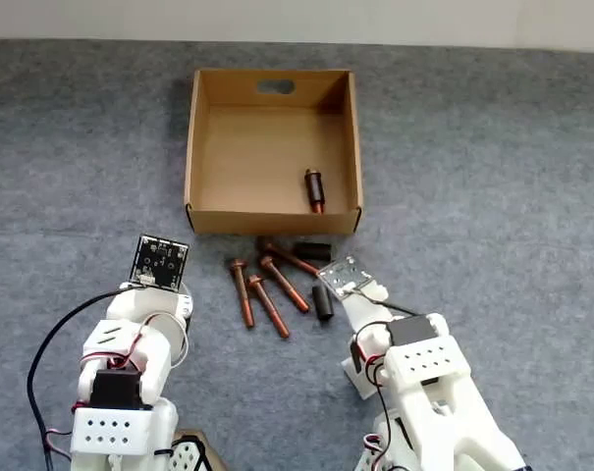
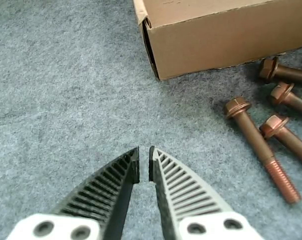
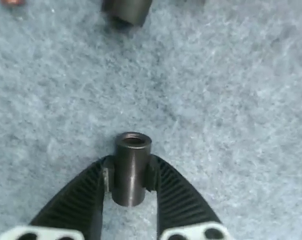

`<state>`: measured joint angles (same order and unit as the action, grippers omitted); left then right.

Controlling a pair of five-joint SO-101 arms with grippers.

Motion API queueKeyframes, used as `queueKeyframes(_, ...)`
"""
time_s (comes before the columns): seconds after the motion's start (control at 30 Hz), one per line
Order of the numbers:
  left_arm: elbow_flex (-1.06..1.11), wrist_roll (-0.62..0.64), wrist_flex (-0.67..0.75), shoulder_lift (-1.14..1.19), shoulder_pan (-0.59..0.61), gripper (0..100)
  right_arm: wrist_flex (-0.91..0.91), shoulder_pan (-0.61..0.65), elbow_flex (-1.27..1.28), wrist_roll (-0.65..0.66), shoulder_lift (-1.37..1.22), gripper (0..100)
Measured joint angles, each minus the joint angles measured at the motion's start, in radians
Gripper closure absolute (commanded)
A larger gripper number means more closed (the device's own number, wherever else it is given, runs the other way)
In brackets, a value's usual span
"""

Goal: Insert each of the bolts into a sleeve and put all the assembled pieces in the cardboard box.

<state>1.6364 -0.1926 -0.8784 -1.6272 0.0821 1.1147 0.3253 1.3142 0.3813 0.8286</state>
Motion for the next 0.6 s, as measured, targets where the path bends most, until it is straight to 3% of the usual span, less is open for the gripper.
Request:
queueKeyframes(0.13,0.000,0.000,0.000,0.000,0.000,94,0.005,0.002,-0.060,-0.003,0.002,99.4)
queueKeyframes(0.27,0.000,0.000,0.000,0.000,0.000,94,-0.021,-0.034,-0.195,-0.123,0.003,99.3)
queueKeyframes(0.4,-0.025,0.000,-0.005,0.002,0.011,94,-0.147,-0.041,-0.230,-0.252,0.003,99.3)
queueKeyframes(0.6,-0.238,-0.043,-0.129,0.002,0.075,94,-0.316,-0.106,-0.158,-0.348,0.003,99.3)
